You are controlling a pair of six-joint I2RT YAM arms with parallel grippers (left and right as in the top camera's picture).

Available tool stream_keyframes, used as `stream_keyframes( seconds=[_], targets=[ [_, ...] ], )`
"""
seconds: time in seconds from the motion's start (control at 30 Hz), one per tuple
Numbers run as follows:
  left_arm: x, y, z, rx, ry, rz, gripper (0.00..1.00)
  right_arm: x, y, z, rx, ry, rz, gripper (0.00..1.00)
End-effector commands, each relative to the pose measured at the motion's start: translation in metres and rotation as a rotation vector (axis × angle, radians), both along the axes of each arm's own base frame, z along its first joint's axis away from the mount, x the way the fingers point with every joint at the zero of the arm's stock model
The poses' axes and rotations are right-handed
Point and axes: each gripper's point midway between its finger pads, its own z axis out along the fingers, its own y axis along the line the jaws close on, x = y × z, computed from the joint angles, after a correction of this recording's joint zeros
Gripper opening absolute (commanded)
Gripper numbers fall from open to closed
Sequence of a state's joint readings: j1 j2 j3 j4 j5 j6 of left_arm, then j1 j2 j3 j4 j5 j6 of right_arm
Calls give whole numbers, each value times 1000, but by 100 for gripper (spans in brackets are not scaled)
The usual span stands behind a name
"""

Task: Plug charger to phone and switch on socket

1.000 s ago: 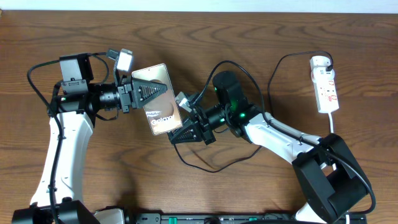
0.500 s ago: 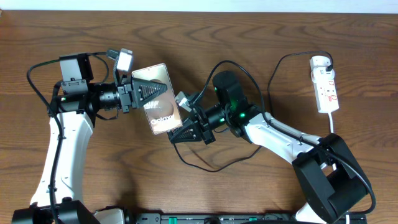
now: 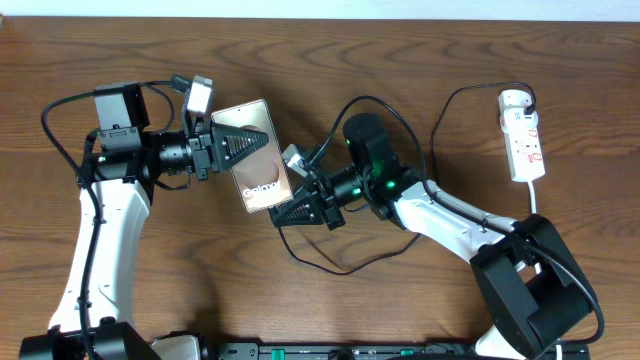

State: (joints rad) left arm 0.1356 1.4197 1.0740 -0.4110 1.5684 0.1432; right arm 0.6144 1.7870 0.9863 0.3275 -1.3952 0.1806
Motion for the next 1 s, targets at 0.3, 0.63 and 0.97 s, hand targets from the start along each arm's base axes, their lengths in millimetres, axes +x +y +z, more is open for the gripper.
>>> stream_keyframes(
  seconds=[0.3,0.63,0.97],
  targets=[
    [4,-1,-1,35,-41,17,7,19,-6,13,29,-41,-43,1],
    [4,-1,-1,34,-40,16,7,23,-6,18,42,-53,-56,1],
    [4,-1,-1,34,-41,16,7,25,-7,20,49,-61,-60,1]
  ],
)
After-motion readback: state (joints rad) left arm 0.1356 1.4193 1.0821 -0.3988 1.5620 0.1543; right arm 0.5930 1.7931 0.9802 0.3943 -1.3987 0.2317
